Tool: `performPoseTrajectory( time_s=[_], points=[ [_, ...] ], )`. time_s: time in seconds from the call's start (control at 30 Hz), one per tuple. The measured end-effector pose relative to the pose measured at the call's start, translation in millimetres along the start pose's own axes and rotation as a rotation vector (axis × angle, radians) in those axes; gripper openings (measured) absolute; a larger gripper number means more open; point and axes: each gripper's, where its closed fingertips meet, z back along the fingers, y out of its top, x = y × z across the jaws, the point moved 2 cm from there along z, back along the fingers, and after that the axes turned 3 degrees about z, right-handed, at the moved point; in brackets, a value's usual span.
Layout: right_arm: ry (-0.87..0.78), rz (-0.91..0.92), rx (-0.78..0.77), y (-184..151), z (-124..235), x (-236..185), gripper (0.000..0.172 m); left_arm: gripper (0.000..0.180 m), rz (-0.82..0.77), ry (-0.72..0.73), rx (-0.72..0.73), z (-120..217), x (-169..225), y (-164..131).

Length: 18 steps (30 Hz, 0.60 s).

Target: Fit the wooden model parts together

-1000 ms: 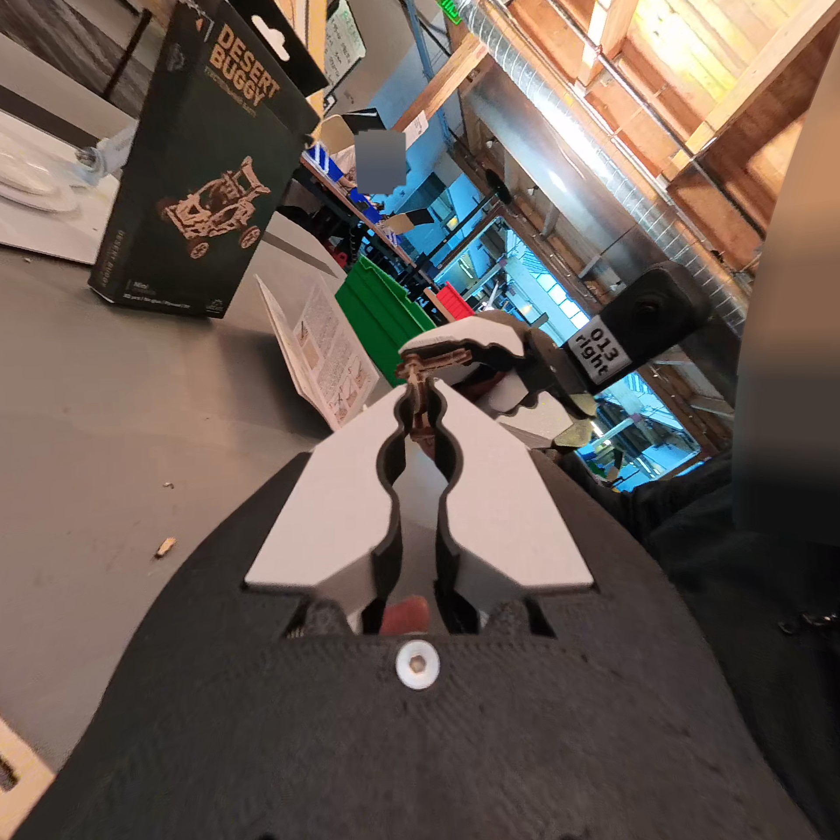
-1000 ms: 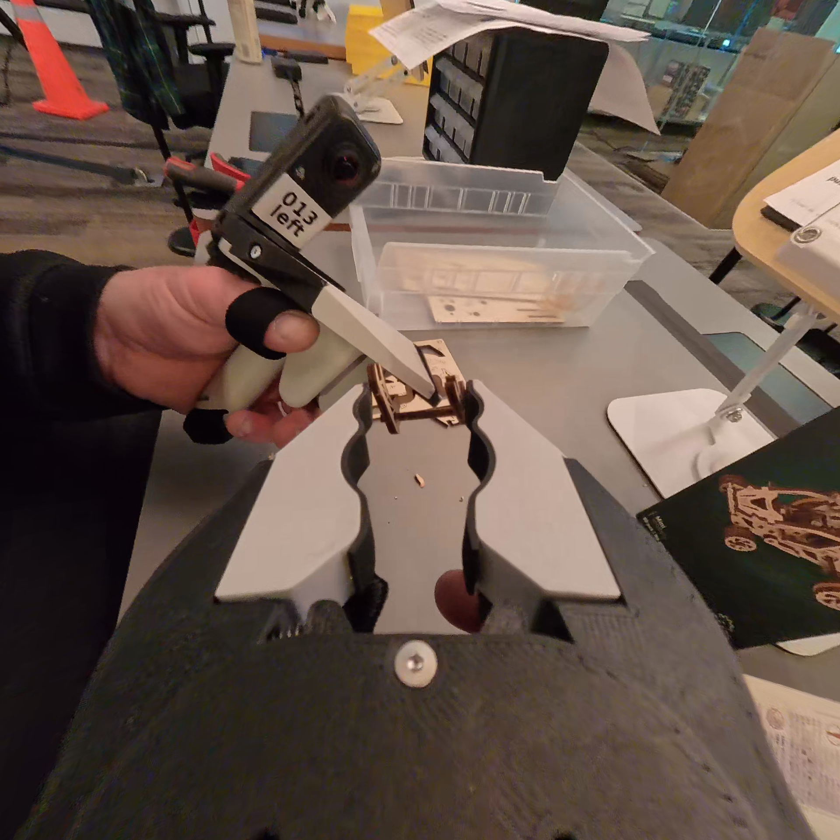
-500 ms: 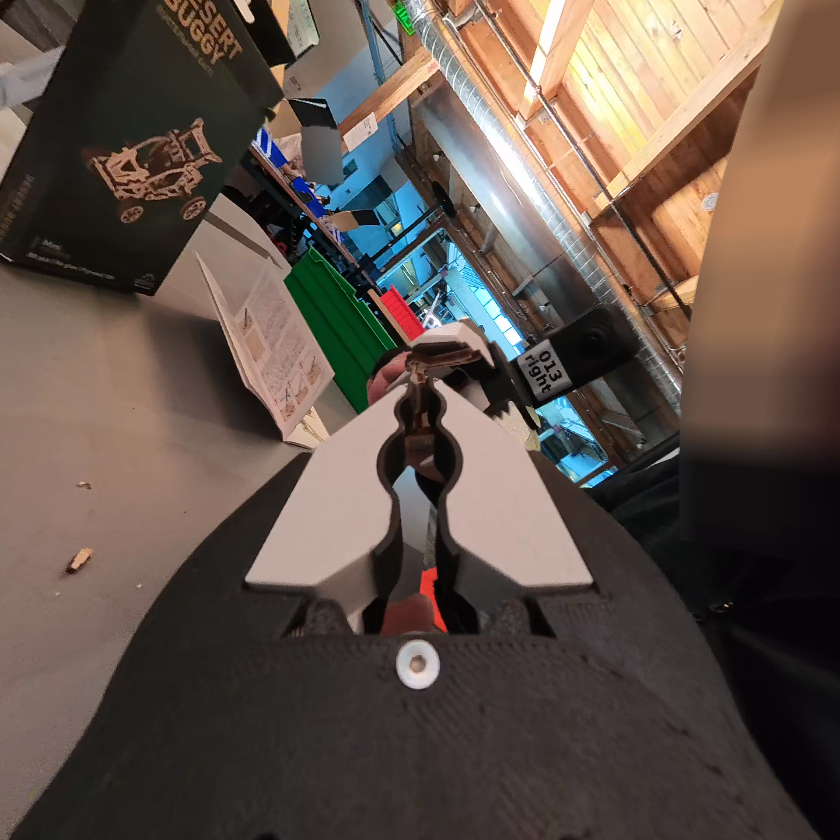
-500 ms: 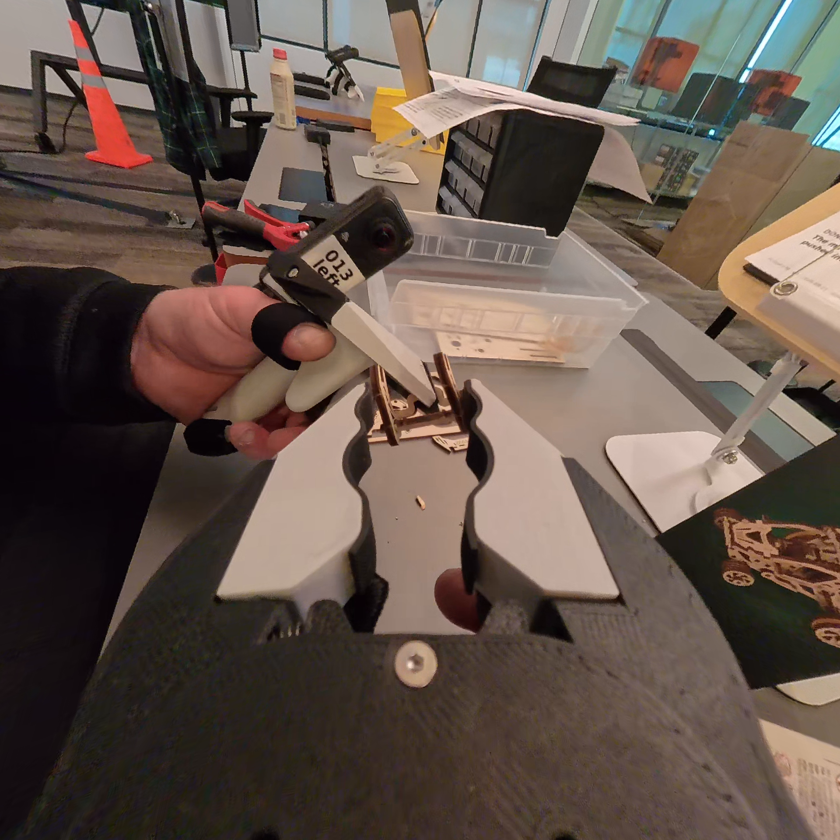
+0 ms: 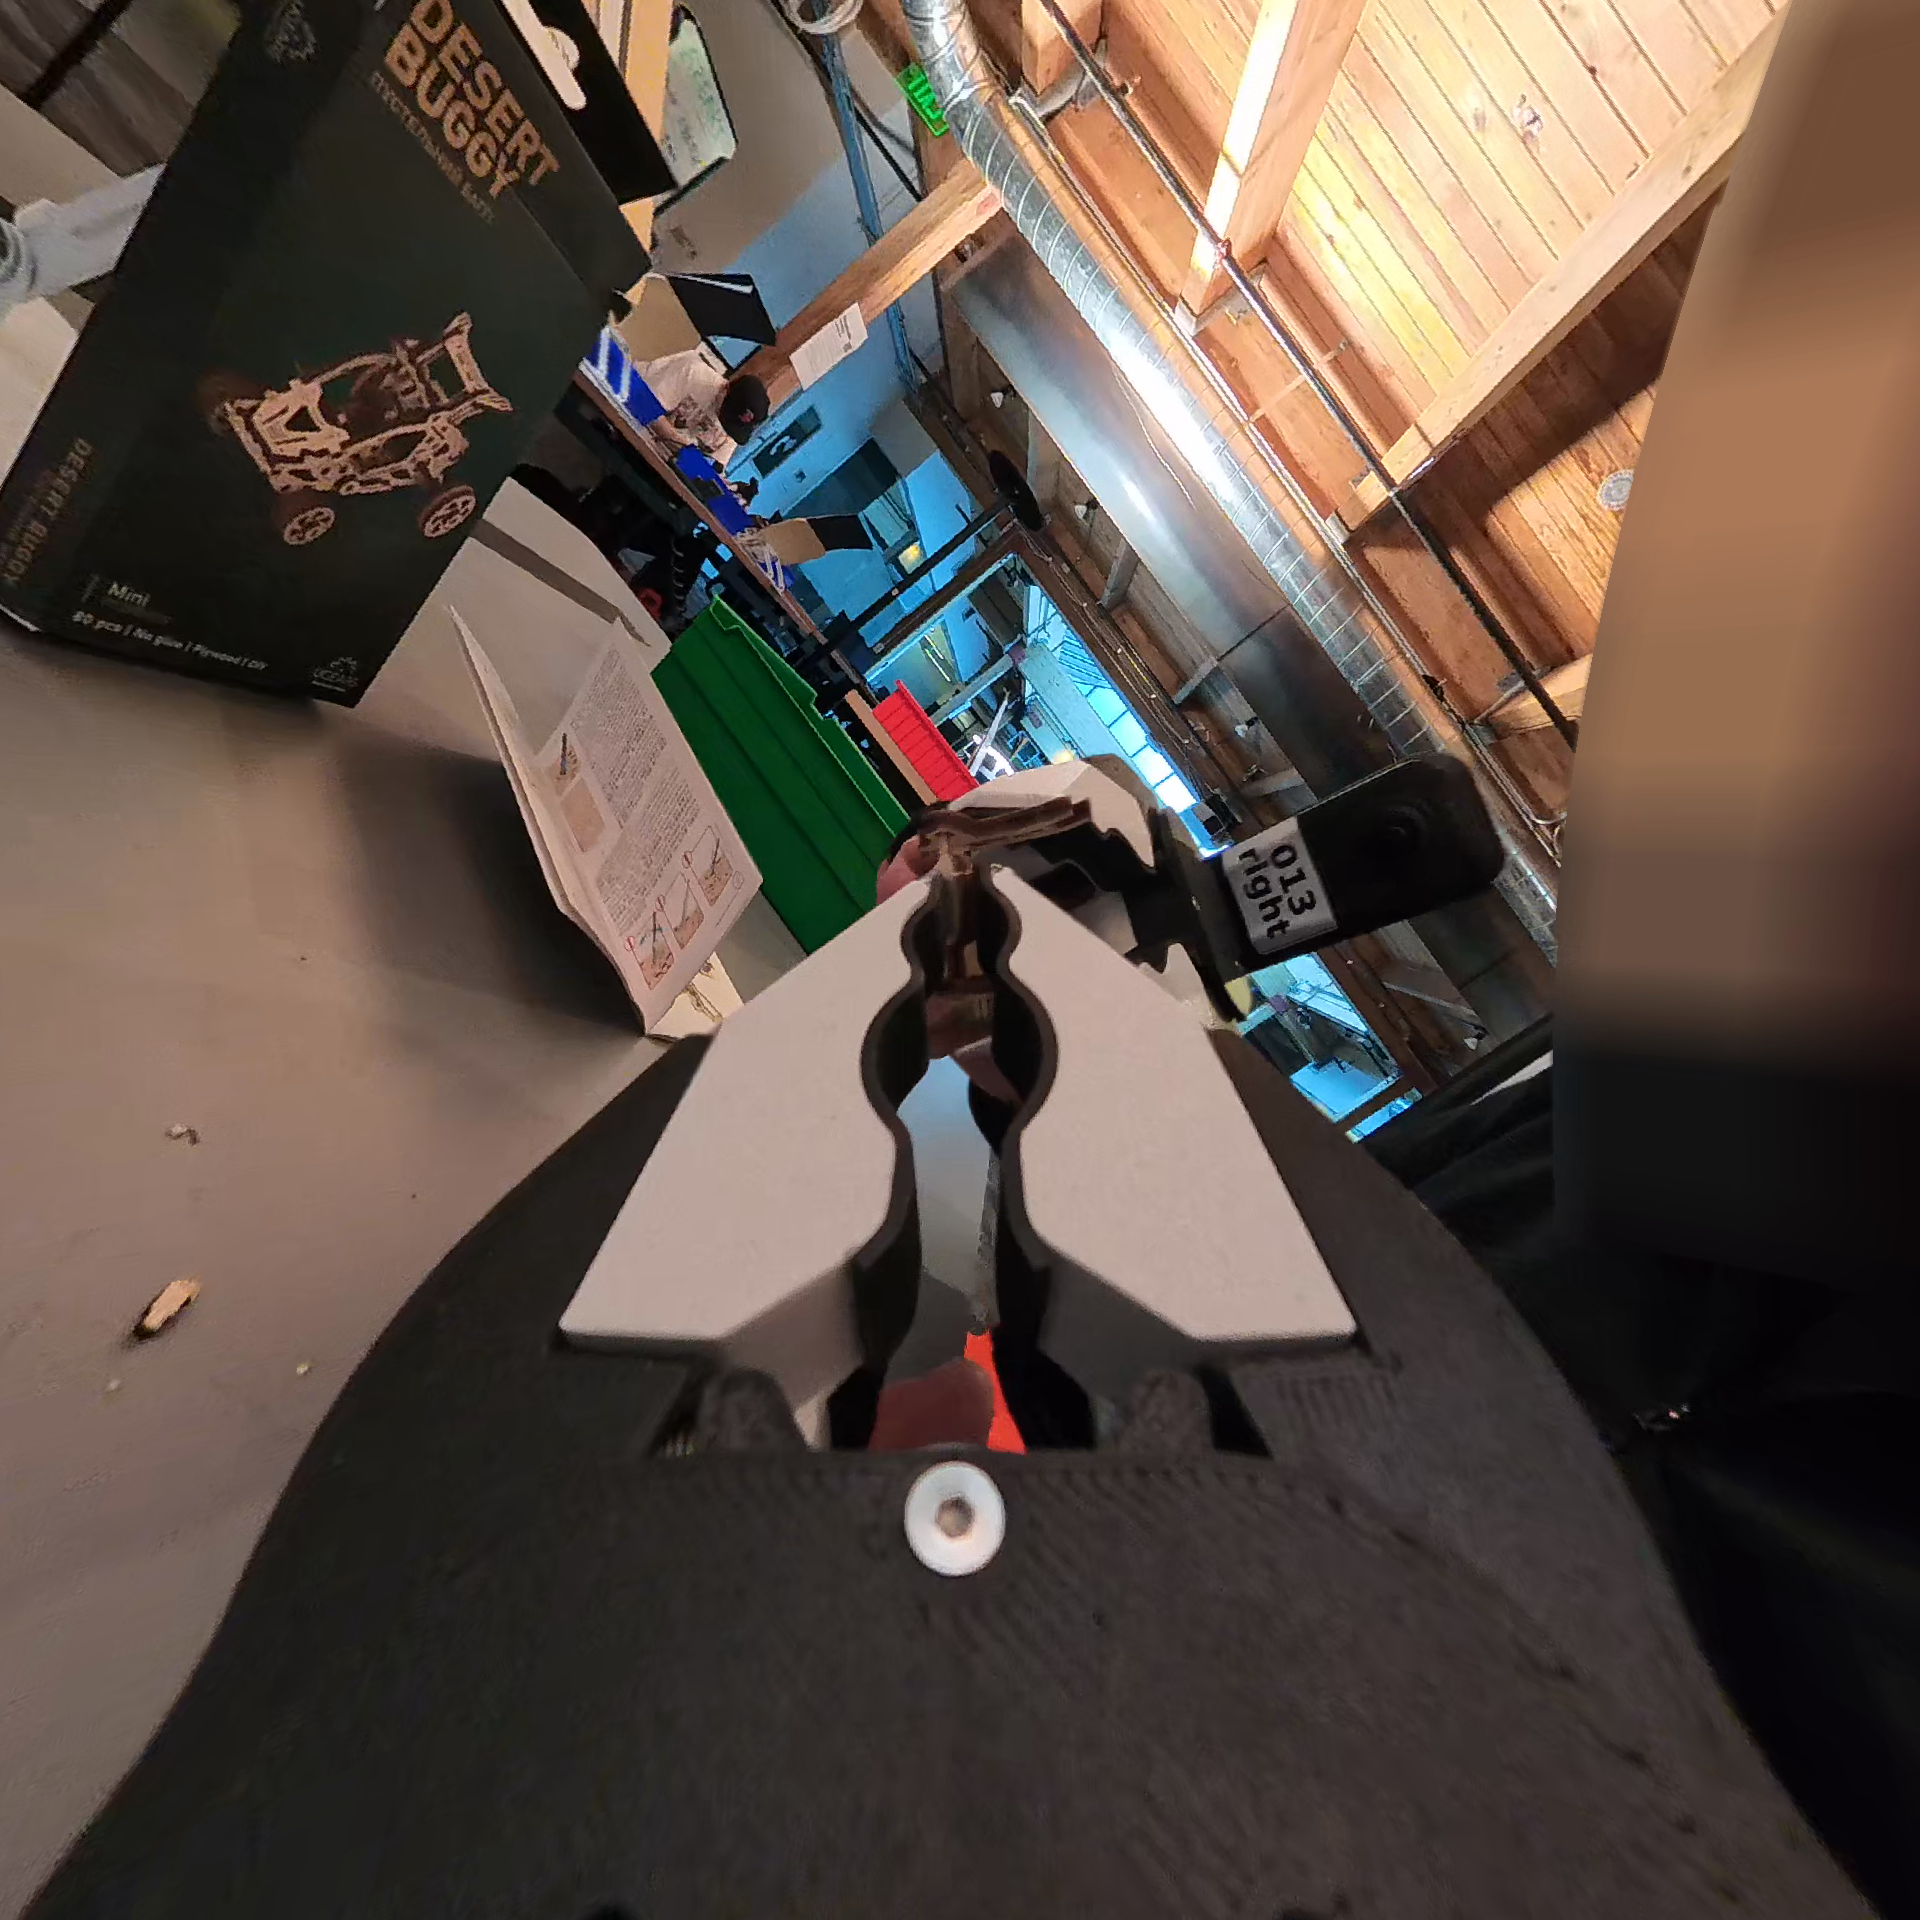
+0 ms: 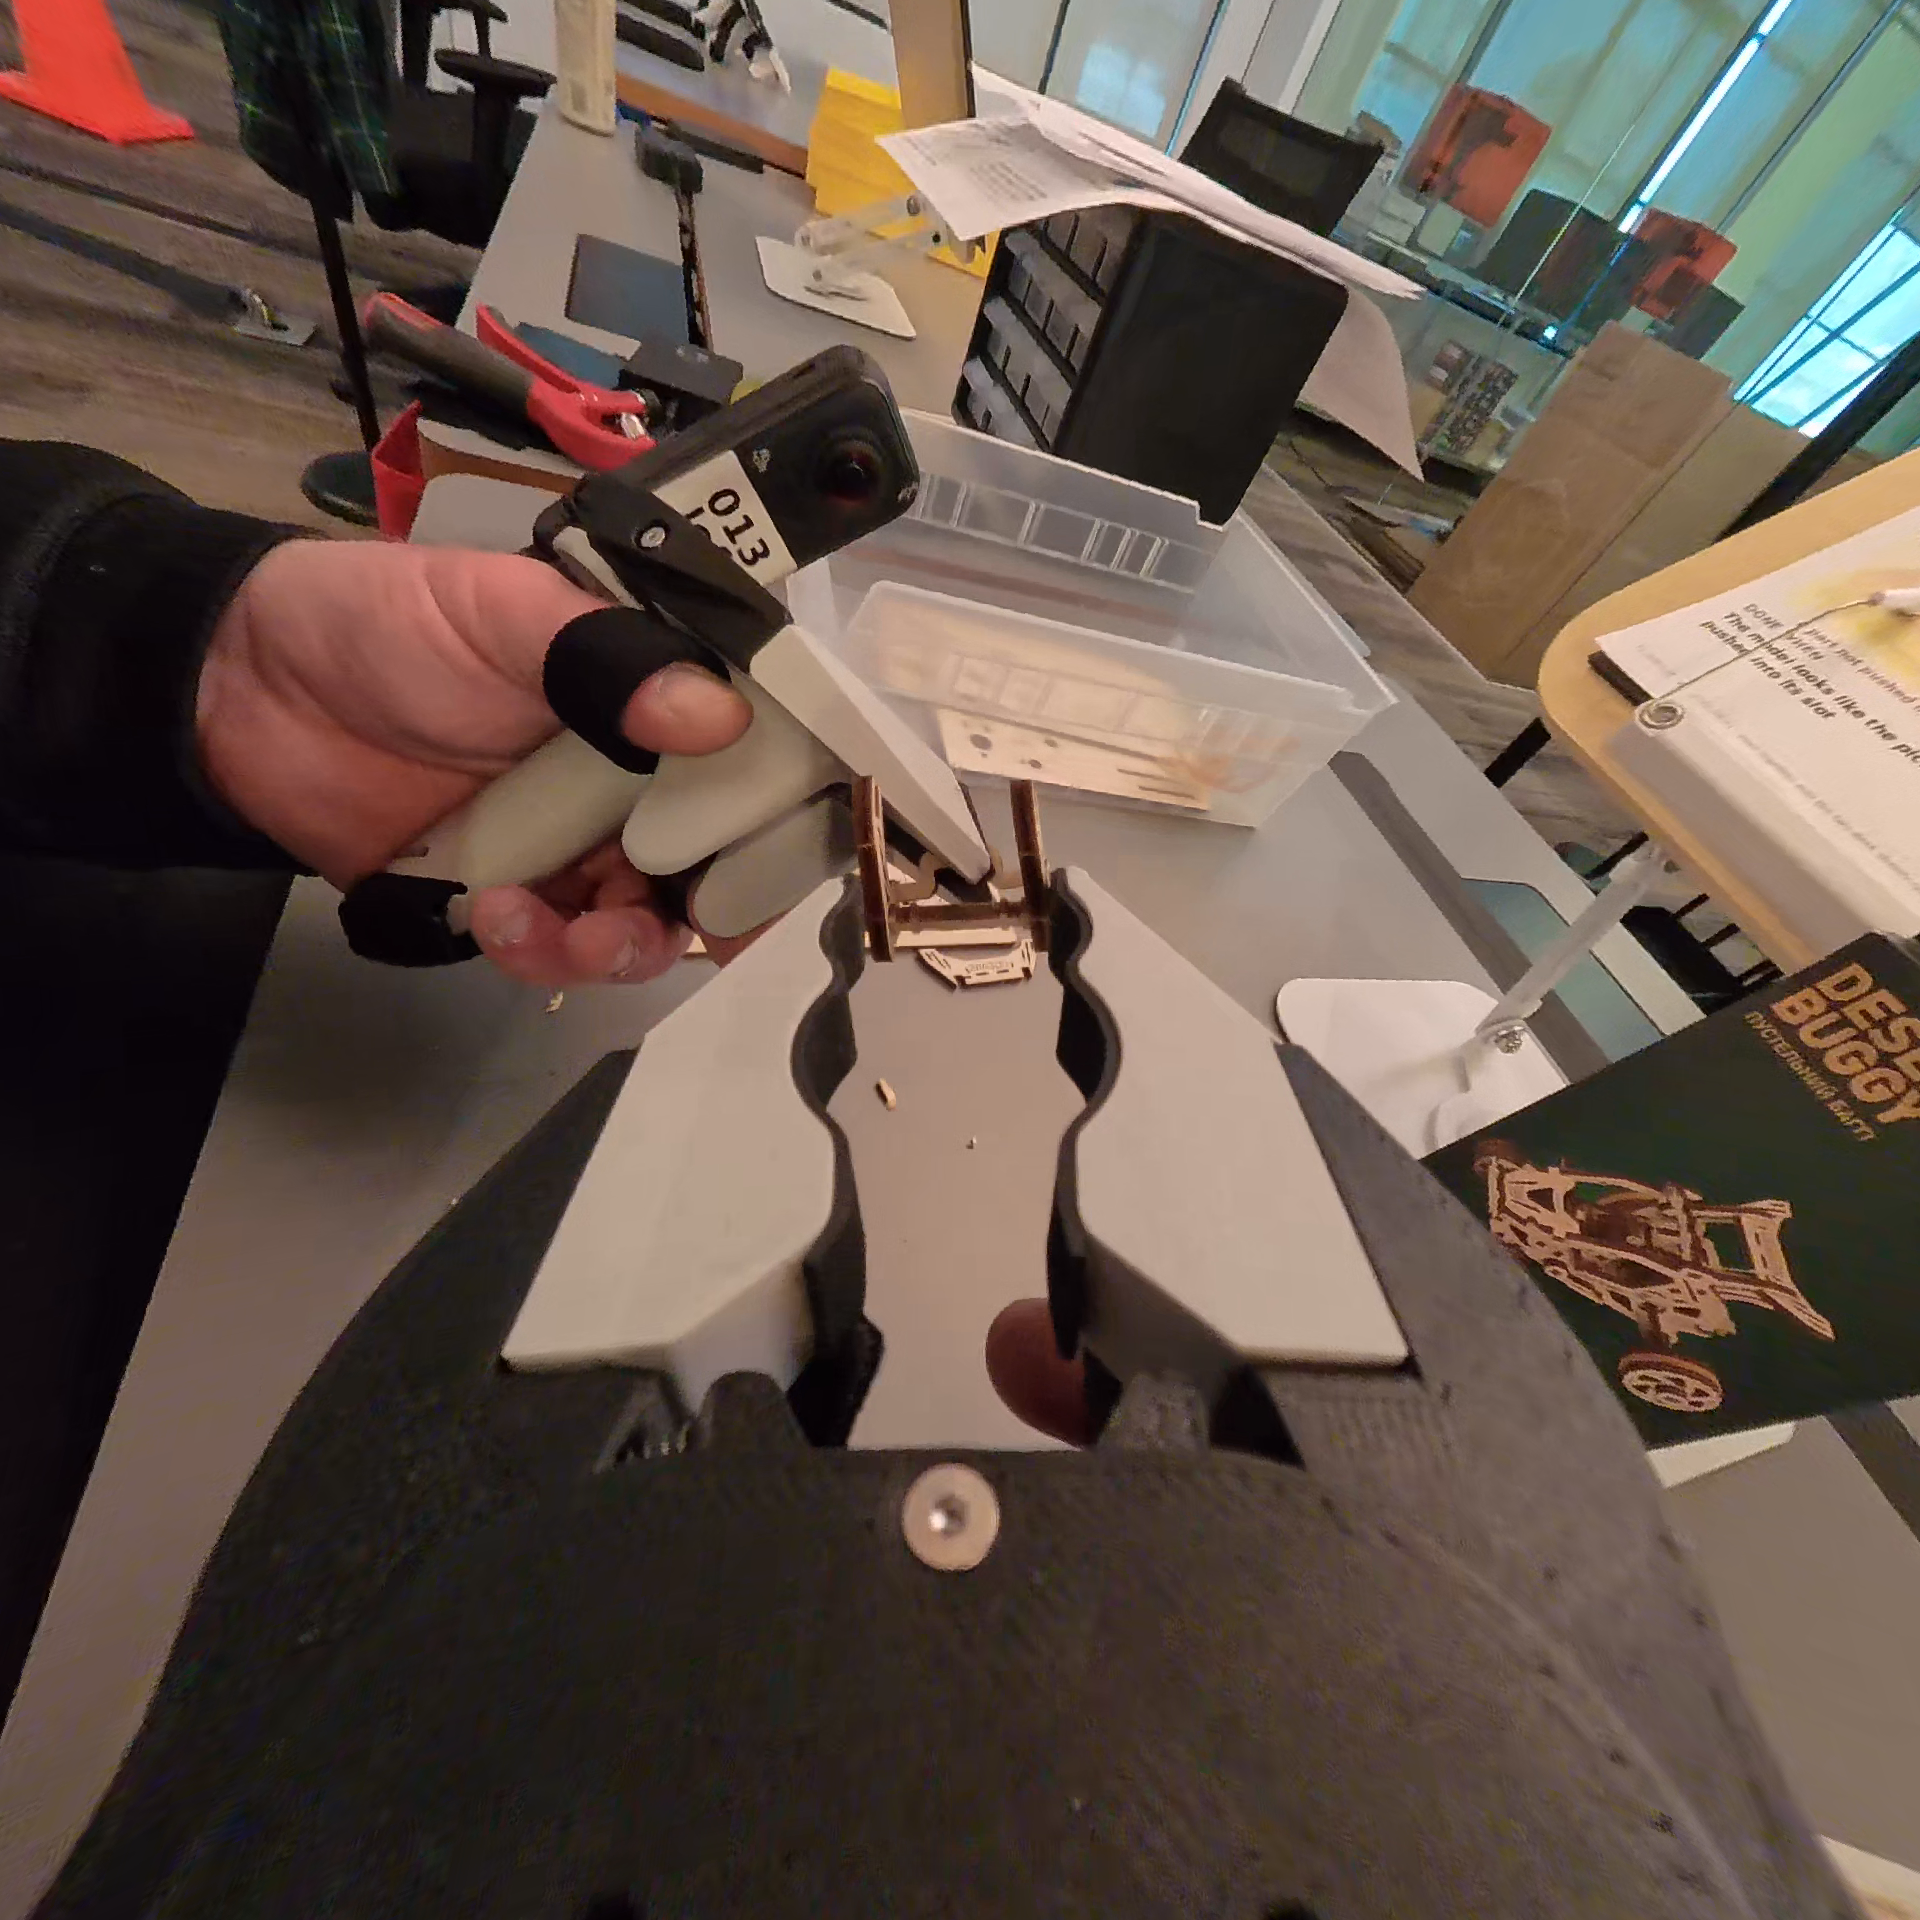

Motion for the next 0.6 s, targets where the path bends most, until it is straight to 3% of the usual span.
performPoseTrajectory(
  time_s=[0.37,0.43,0.6],
  points=[
    [0.016,0.064,0.157,12.2,18.1,-3.8,0.033,0.002,-0.007,-0.130,-0.004,-6.6,19.5,-4.9],
    [0.009,0.086,0.195,16.8,23.7,-3.5,0.026,0.002,0.000,-0.166,-0.006,-7.1,23.6,-5.5],
    [0.008,0.052,0.222,17.0,30.1,-1.6,0.028,0.002,-0.011,-0.162,-0.008,-10.7,25.6,-6.1]
  ],
)
